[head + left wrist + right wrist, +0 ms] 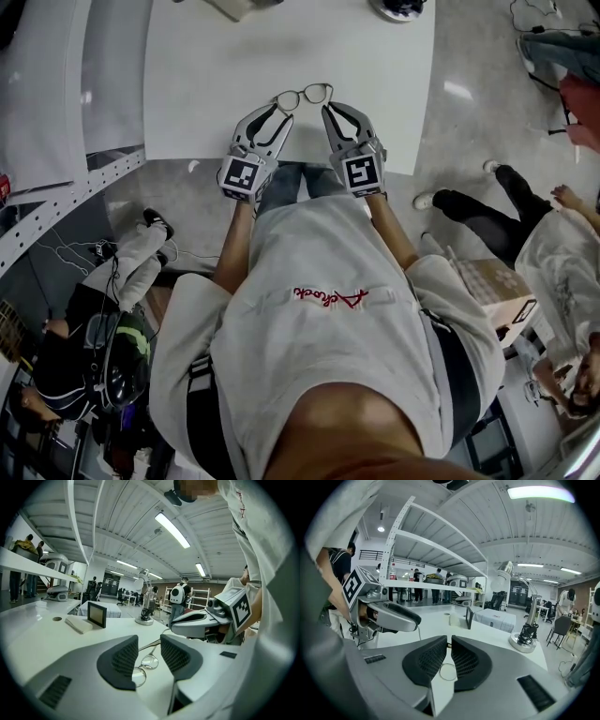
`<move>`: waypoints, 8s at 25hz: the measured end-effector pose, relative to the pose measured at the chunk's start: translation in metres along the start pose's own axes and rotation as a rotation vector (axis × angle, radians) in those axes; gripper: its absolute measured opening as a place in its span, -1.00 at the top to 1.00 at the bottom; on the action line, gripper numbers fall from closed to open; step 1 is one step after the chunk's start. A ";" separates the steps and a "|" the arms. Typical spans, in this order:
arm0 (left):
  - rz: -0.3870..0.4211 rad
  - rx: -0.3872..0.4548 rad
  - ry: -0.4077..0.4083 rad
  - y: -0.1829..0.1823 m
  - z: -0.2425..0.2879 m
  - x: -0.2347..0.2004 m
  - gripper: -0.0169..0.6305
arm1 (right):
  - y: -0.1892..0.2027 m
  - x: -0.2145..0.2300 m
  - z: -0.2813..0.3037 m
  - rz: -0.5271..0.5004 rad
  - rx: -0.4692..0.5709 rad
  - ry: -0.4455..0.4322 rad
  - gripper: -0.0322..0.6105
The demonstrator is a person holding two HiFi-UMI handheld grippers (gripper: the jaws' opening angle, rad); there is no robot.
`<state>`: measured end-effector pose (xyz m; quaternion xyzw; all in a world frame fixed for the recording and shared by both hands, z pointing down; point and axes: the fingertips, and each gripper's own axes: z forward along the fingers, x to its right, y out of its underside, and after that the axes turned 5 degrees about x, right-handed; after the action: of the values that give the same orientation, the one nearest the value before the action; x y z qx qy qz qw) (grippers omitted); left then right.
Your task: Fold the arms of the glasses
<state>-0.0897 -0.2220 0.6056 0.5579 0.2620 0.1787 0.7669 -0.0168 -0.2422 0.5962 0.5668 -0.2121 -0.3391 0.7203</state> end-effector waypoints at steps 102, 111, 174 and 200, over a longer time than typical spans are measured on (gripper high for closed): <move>0.000 -0.191 0.034 0.059 0.058 -0.020 0.88 | 0.047 -0.038 0.010 -0.318 -0.195 -0.166 0.78; -0.007 -0.177 0.024 0.056 0.045 -0.021 0.88 | 0.099 -0.058 0.018 -0.373 -0.305 -0.239 0.75; -0.030 0.250 -0.014 -0.072 -0.060 -0.029 0.88 | -0.087 -0.038 -0.006 0.559 0.408 -0.094 0.84; 0.000 0.286 -0.004 -0.050 -0.088 0.114 0.88 | -0.062 -0.066 -0.141 0.301 0.353 -0.076 0.84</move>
<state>-0.0524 -0.1054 0.5138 0.6617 0.2832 0.1385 0.6803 0.0200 -0.1074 0.5040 0.6329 -0.3771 -0.2064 0.6439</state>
